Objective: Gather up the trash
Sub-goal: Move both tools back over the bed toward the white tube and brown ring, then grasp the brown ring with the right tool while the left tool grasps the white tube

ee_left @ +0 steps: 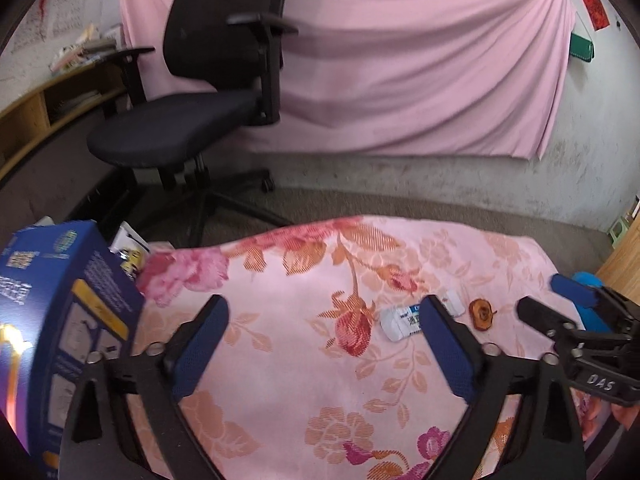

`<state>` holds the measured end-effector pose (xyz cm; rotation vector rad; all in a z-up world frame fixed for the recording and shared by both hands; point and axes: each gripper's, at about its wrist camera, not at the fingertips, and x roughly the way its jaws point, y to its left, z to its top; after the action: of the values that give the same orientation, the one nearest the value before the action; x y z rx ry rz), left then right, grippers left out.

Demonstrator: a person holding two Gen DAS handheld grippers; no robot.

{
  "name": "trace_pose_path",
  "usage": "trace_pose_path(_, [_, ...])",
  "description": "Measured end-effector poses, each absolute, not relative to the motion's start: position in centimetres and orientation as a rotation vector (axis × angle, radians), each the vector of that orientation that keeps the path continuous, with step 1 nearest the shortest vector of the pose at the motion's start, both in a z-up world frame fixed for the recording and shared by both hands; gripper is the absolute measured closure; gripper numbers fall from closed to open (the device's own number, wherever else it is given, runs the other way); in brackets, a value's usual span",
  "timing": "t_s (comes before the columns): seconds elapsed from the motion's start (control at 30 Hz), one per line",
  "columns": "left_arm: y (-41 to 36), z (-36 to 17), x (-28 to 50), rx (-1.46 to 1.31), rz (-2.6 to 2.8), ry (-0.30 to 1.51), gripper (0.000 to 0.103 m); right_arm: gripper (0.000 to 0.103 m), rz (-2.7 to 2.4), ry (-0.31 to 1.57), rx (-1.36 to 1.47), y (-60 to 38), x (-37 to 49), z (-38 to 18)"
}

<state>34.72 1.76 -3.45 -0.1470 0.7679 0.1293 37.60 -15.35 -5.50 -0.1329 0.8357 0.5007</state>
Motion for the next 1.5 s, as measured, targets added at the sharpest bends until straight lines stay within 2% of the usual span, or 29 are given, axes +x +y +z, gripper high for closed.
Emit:
trace_pose_path(0.13, [2.1, -4.6, 35.5, -0.171, 0.101, 0.833, 0.038, 0.021, 0.556, 0.911, -0.169, -13.8, 38.1, -6.6])
trace_pose_path(0.23, [2.0, -5.3, 36.1, -0.182, 0.08, 0.873, 0.045, 0.03, 0.581, 0.952, -0.187, -13.0, 38.3, -7.3])
trace_pose_path(0.33, [1.8, -5.6, 36.5, -0.174, 0.063, 0.896, 0.046, 0.045, 0.604, 0.994, -0.207, -12.3, 38.7, -8.0])
trace_pose_path(1.17, [-7.4, -9.1, 39.6, 0.352, -0.189, 0.975, 0.047, 0.045, 0.523, 0.992, 0.002, -21.1, 38.2, -6.7])
trace_pose_path(1.33, [-7.0, -9.5, 38.9, 0.28, -0.27, 1.03, 0.073, 0.045, 0.531, 0.99, -0.012, -21.1, 37.9, -6.5])
trace_pose_path(1.47, [-7.5, -9.2, 38.5, 0.266, -0.293, 1.052, 0.088, 0.045, 0.528, 0.987, 0.001, -21.6, 37.7, -6.5])
trace_pose_path(1.5, [-7.7, -9.2, 38.3, 0.268, -0.301, 1.059, 0.095, 0.045, 0.528, 0.986, 0.005, -21.8, 37.7, -6.6])
